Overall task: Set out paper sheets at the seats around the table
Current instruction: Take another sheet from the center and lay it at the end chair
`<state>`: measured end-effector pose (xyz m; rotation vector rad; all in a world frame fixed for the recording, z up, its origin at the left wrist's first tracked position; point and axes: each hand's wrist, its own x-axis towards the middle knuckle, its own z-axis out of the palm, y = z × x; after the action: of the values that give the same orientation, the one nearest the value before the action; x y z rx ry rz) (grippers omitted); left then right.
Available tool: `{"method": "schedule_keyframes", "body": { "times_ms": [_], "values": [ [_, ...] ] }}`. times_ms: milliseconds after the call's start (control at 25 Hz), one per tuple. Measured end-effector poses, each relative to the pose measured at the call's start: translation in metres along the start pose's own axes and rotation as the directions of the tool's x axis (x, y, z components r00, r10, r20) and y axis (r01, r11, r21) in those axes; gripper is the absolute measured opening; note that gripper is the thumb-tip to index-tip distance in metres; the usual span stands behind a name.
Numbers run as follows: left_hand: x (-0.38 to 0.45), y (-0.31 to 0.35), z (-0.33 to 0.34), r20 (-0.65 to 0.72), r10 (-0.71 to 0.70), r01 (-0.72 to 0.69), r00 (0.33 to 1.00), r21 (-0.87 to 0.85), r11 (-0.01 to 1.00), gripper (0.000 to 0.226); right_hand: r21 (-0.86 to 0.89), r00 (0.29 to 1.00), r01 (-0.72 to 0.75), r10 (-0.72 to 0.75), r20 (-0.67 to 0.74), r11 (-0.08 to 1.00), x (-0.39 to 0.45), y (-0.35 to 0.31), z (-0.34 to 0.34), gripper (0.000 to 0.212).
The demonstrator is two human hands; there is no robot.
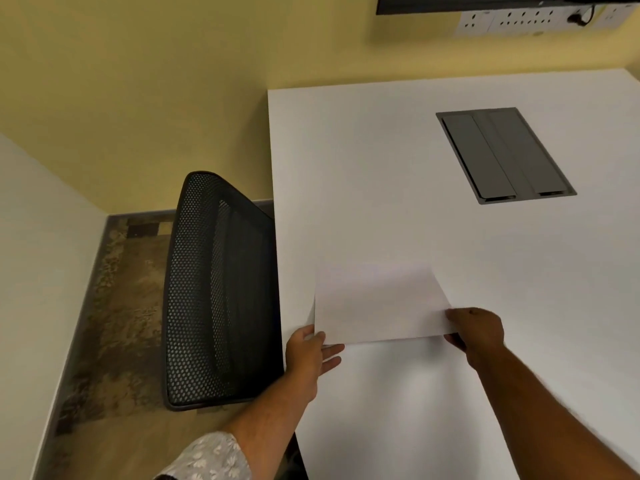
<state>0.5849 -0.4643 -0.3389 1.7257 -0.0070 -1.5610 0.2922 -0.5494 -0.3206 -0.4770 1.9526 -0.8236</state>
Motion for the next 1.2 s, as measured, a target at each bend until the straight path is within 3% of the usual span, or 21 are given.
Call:
{"method": "schedule_keyframes", "body": {
  "times_ms": [240, 360, 480, 560, 640, 720, 800, 920, 1000, 1080, 1200],
  "values": [
    [0.029, 0.0, 0.01, -0.133, 0.042, -0.033, 0.99, 0.068, 0.997, 0.022, -0.031, 1.0, -0.005, 0.006, 0.019, 0.999, 0.035, -0.02, 0.028, 0.011],
    [0.037, 0.004, 0.016, -0.13, 0.066, -0.05, 0.989, 0.121, 0.991, 0.029, -0.049, 1.0, 0.007, -0.006, 0.021, 0.999, 0.048, -0.02, 0.036, 0.011],
    [0.045, 0.011, 0.01, -0.12, 0.127, -0.088, 0.985, 0.289, 0.953, 0.034, -0.077, 1.0, 0.011, -0.01, 0.008, 0.997, 0.061, -0.011, 0.04, 0.012],
    [0.047, 0.013, -0.001, -0.068, 0.261, -0.18, 0.963, 0.555, 0.812, 0.036, -0.089, 1.0, 0.002, -0.002, 0.0, 0.996, 0.065, -0.003, 0.04, 0.012],
    [0.05, 0.016, -0.012, 0.029, 0.458, -0.299, 0.888, 0.793, 0.531, 0.035, -0.094, 1.0, -0.004, 0.006, 0.013, 0.996, 0.066, 0.003, 0.04, 0.015],
    [0.055, 0.021, -0.017, 0.164, 0.617, -0.418, 0.77, 0.86, 0.293, 0.037, -0.124, 1.0, 0.02, -0.018, 0.014, 0.992, 0.061, 0.003, 0.038, 0.021],
    [0.065, 0.028, -0.013, 0.33, 0.664, -0.53, 0.671, 0.839, 0.118, 0.047, -0.271, 0.99, 0.129, -0.138, -0.012, 0.954, 0.058, 0.0, 0.032, 0.021],
    [0.081, 0.036, -0.008, 0.484, 0.565, -0.571, 0.668, 0.82, -0.027, 0.069, -0.519, 0.927, 0.335, -0.374, 0.031, 0.786, 0.051, 0.001, 0.027, 0.016],
    [0.089, 0.038, -0.009, 0.515, 0.52, -0.544, 0.681, 0.832, -0.111, 0.077, -0.62, 0.84, 0.498, -0.514, 0.171, 0.607, 0.051, 0.013, 0.027, 0.029],
    [0.093, 0.038, -0.01, 0.52, 0.513, -0.515, 0.683, 0.841, -0.166, 0.078, -0.668, 0.779, 0.59, -0.536, 0.324, 0.454, 0.052, 0.028, 0.029, 0.041],
    [0.093, 0.039, -0.007, 0.49, 0.532, -0.482, 0.691, 0.86, -0.167, 0.074, -0.727, 0.801, 0.569, -0.462, 0.382, 0.384, 0.047, 0.042, 0.031, 0.054]
  ]
}}
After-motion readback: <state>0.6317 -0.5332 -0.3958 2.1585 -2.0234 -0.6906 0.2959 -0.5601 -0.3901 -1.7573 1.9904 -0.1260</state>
